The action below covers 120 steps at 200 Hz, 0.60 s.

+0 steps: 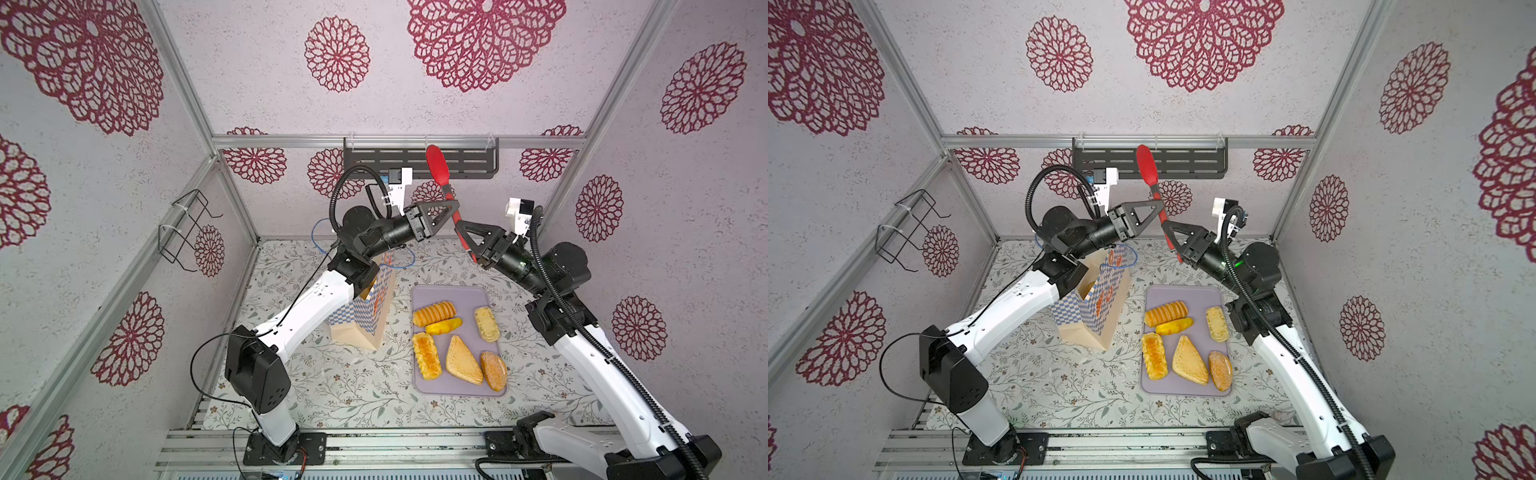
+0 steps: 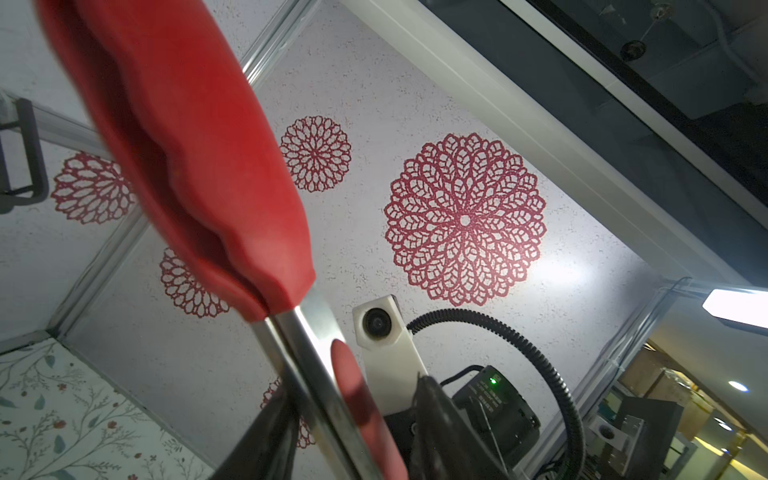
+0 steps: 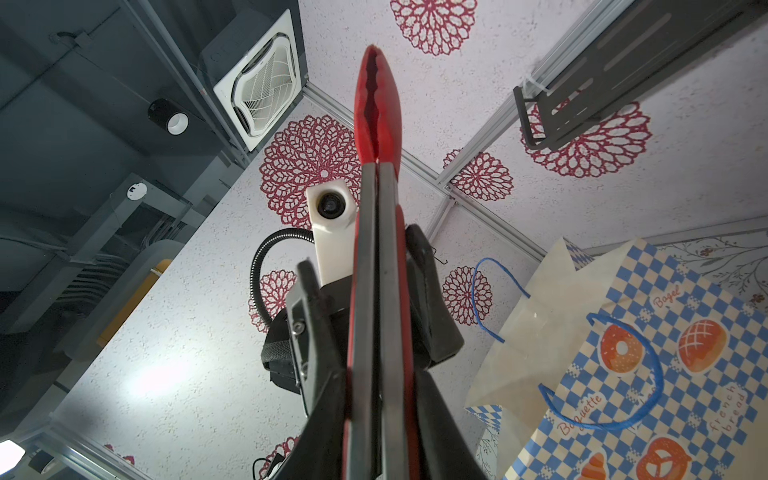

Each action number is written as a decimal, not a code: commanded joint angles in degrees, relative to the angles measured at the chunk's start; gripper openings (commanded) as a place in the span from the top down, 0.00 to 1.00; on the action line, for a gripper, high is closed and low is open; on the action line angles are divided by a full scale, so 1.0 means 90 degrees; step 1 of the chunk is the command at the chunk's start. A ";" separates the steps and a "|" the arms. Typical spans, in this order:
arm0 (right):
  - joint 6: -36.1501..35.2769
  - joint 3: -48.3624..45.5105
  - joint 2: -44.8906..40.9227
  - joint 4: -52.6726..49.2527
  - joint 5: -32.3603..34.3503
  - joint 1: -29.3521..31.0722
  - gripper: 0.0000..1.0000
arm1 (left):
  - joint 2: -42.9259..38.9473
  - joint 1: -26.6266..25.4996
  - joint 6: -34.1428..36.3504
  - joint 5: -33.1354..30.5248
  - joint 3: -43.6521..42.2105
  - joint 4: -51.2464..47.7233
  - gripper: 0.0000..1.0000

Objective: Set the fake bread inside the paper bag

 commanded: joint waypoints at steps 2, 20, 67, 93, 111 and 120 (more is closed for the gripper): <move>0.0014 0.0084 -0.0041 0.0408 -0.0082 -0.0019 0.80 | 0.0076 0.0029 -0.0193 0.0201 0.0181 0.0397 0.65; -0.0142 0.0122 -0.0027 0.0225 -0.0193 -0.0021 0.77 | 0.0099 0.0043 -0.0265 0.0244 0.0249 0.0387 0.68; -0.1206 0.0481 -0.0099 -0.0896 -0.0518 -0.0066 0.44 | 0.0030 0.0137 -0.0251 0.0564 0.0486 -0.0439 0.79; -0.2102 0.0887 -0.0111 -0.2045 -0.0686 -0.0187 0.37 | -0.0188 0.0168 0.0178 0.0679 0.0580 -0.1575 0.82; -0.2585 0.1132 -0.0046 -0.2595 -0.0943 -0.0274 0.36 | -0.0284 0.0198 0.0181 0.0802 0.0541 -0.1913 0.84; -0.2810 0.1297 0.0037 -0.2899 -0.1072 -0.0300 0.36 | -0.0285 0.0215 0.0105 0.0890 0.0575 -0.2040 0.85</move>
